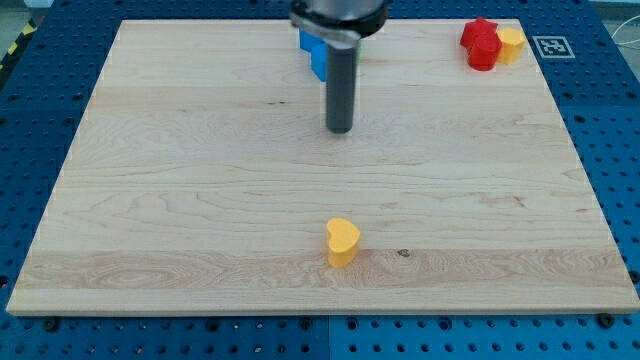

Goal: Move your arm towards the top right

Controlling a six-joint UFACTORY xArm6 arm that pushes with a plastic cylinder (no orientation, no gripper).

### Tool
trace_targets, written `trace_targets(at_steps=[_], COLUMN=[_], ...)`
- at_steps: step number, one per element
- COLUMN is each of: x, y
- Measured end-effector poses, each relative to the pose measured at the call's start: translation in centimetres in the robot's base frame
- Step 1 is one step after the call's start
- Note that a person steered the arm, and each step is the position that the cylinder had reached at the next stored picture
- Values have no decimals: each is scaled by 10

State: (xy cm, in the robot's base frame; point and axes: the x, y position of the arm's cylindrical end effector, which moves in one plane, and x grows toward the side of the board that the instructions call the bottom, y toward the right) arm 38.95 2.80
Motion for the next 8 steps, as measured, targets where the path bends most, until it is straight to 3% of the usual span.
trace_targets(at_steps=[3, 5, 8], x=[-96, -185, -198], y=[70, 81, 196])
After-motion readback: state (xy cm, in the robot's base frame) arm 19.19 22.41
